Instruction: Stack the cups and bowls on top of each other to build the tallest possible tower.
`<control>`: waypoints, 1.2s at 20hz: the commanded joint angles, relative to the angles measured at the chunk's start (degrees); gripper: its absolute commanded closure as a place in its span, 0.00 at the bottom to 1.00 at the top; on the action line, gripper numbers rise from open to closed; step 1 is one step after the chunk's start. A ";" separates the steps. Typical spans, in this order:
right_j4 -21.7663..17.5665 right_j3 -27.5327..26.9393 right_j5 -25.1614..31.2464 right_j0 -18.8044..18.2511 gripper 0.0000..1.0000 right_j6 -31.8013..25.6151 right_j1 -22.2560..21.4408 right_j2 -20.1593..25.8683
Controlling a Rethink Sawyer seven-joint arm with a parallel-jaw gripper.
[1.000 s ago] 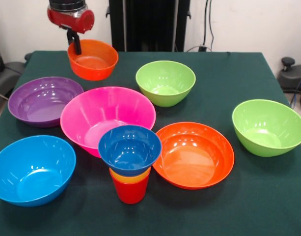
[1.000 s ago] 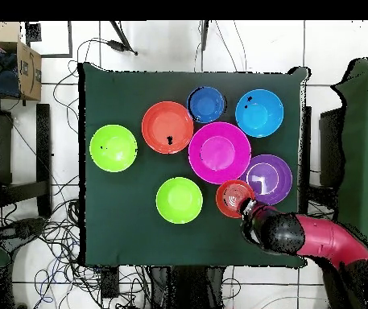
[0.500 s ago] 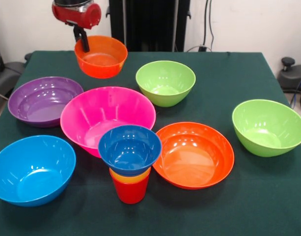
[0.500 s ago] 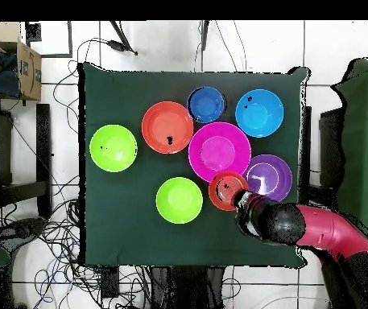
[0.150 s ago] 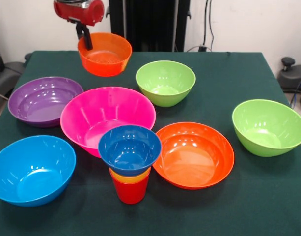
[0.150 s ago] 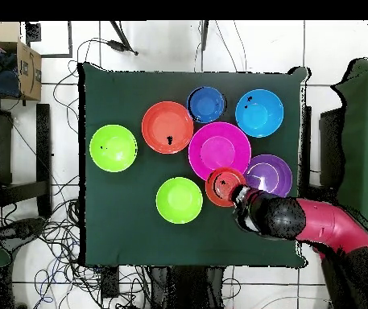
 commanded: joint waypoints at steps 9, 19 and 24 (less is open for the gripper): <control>0.66 -11.07 7.02 4.66 1.00 -5.92 1.09 3.11; -1.95 -23.84 7.61 13.12 1.00 -1.24 10.42 -1.46; -1.18 -31.21 11.90 16.87 1.00 -0.67 14.98 -3.61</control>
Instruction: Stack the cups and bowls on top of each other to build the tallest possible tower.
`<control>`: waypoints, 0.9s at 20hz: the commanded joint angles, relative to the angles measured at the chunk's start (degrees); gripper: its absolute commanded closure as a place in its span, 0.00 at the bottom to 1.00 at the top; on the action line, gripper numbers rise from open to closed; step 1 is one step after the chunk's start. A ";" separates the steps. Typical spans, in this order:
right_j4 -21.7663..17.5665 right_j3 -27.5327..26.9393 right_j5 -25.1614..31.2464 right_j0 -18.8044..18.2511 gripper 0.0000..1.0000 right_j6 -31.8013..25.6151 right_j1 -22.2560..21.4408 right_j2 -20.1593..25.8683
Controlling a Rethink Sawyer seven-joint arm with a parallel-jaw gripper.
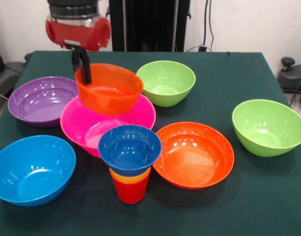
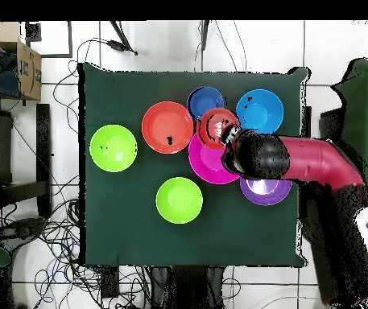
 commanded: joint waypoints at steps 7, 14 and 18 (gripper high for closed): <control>-1.02 -23.19 15.46 8.35 1.00 -1.82 16.79 -3.99; -0.57 -22.80 14.97 9.21 1.00 -0.52 16.97 -4.35; -0.19 -21.92 14.75 9.01 1.00 -0.55 16.59 -4.51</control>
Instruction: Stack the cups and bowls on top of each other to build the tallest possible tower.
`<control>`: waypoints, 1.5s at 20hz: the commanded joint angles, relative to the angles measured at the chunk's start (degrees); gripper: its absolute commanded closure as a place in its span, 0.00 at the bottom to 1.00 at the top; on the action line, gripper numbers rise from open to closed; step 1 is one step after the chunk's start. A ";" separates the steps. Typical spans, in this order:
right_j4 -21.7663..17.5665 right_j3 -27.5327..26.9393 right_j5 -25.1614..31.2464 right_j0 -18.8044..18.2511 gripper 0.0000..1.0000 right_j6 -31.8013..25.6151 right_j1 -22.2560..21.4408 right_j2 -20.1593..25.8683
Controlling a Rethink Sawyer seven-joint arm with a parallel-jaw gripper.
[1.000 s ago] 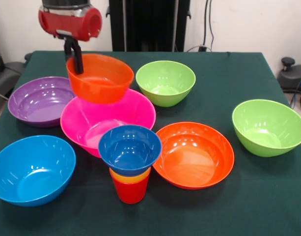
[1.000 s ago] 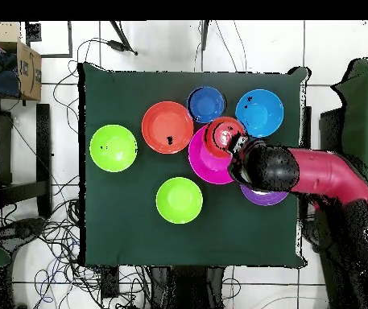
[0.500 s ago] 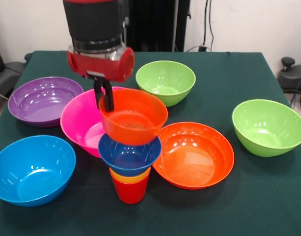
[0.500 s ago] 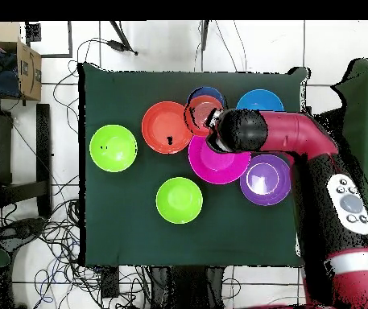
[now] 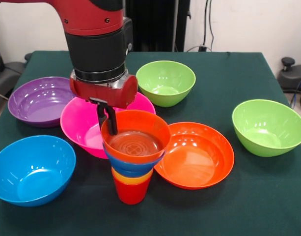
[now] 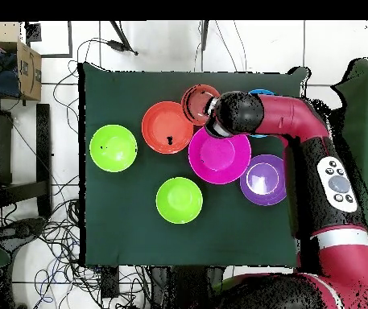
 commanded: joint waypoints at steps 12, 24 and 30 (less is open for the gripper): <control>0.31 -1.61 2.89 1.52 1.00 -0.43 2.83 -4.71; 0.58 -1.71 0.69 3.38 1.00 1.62 3.50 -6.18; 1.09 -3.58 -0.21 4.64 1.00 2.97 4.58 -6.64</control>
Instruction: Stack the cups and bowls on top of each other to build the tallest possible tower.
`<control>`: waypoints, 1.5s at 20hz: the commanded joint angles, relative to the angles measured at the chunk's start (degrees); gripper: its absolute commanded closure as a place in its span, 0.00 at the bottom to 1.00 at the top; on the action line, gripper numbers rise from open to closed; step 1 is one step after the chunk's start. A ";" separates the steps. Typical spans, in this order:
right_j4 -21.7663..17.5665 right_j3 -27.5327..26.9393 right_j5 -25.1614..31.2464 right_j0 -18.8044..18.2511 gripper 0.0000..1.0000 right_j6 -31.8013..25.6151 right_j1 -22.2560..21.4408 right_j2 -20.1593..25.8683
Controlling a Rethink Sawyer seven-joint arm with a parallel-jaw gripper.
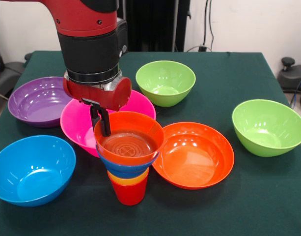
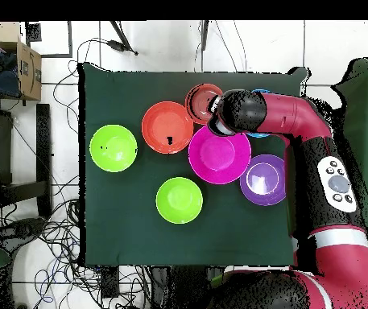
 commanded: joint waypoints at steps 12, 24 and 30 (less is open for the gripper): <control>0.04 -2.73 -0.98 3.50 1.00 2.25 5.04 -4.17; 2.22 -3.09 0.53 4.94 1.00 3.08 4.72 -5.88; 3.34 -2.75 0.45 5.47 1.00 3.17 4.67 -6.59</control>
